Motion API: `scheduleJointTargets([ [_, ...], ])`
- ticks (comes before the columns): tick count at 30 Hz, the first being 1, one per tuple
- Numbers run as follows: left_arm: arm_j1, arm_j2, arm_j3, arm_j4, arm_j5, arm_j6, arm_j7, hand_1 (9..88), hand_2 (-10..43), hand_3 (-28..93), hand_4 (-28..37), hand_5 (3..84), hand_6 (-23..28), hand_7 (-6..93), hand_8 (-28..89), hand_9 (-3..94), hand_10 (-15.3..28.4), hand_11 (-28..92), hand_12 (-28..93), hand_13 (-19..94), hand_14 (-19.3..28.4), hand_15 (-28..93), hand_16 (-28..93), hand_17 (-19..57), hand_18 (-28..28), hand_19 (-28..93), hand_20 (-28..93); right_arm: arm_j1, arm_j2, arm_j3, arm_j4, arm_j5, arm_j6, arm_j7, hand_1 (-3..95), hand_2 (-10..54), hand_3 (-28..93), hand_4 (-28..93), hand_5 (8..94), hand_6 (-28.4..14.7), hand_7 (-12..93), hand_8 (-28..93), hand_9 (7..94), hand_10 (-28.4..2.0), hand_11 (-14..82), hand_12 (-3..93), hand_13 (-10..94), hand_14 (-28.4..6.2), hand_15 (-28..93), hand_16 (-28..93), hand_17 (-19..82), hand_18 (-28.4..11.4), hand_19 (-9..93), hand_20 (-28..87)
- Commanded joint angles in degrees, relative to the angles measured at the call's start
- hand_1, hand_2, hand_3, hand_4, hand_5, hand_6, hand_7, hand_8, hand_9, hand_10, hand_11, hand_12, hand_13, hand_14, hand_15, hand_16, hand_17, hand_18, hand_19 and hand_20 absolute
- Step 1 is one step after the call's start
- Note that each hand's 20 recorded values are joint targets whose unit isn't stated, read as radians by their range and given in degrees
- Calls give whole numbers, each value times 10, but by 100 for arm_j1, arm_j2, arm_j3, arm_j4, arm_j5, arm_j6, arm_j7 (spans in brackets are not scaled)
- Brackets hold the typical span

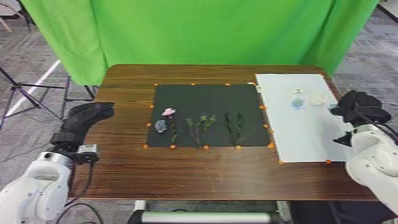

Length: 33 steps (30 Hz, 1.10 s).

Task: Arrange flowers

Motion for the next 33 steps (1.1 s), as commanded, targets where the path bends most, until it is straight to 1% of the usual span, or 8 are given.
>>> scheduleJointTargets([
  [1,50,37,-52,-2,-227,54,-57,311,-12,620,-173,491,48,185,-79,475,142,251,126,372,181,233,-19,38,137,145,143,2287,-83,-1452,-626,270,-44,-350,619,-59,504,-170,767,16,183,18,820,-109,75,270,754,-97,615,352,342,-237,774,657],
  [6,0,51,10,30,-260,63,-75,311,-12,620,-173,491,49,184,-79,475,142,250,125,370,181,232,-19,39,137,145,142,4451,-825,-3619,-450,901,-509,-817,618,-61,507,-166,772,16,183,23,824,-109,73,273,752,-97,614,355,341,-237,774,657],
  [9,-85,58,75,53,-233,29,-77,310,-13,621,-173,491,49,184,-79,473,143,249,125,368,180,230,-20,39,137,145,142,5032,-1394,-4257,-273,913,-784,-1009,618,-60,505,-167,774,17,183,24,823,-109,71,272,751,-96,613,356,341,-236,774,657],
  [10,-114,60,87,66,-222,8,-83,310,-13,622,-172,491,49,185,-78,473,143,248,125,368,180,229,-19,39,137,145,142,5057,-1627,-4244,-218,843,-1009,-1119,617,-60,506,-167,774,17,184,26,822,-109,71,273,750,-96,613,357,341,-236,774,657],
  [16,-164,55,120,85,-207,-4,-90,310,-12,619,-175,491,49,184,-79,471,144,248,126,367,179,228,-19,39,137,145,142,5542,-2494,-4913,172,959,-1344,-1360,616,-60,507,-166,775,18,184,26,821,-108,69,271,748,-94,612,358,339,-233,772,657],
  [20,-301,33,243,139,-164,-76,-103,309,-12,620,-174,491,49,183,-79,472,143,250,127,367,179,228,-18,39,136,145,142,5552,-2902,-5040,377,861,-1608,-1464,608,-61,515,-165,776,20,185,26,820,-108,70,270,746,-95,612,359,338,-233,771,657],
  [24,-392,1,348,170,-91,-123,-62,309,-12,621,-174,491,49,183,-79,472,144,249,126,367,179,228,-18,39,136,144,142,5503,-3093,-5178,460,852,-1708,-1441,605,-61,519,-169,775,21,187,26,819,-104,71,269,746,-95,612,359,337,-233,770,657],
  [33,-380,-59,330,142,-87,-142,-39,308,-11,621,-175,490,48,184,-79,472,144,248,126,366,179,227,-18,39,136,143,142,5188,-3392,-5200,715,855,-1827,-1475,600,-61,525,-168,775,21,190,25,818,-105,71,268,745,-95,612,359,337,-233,770,657],
])
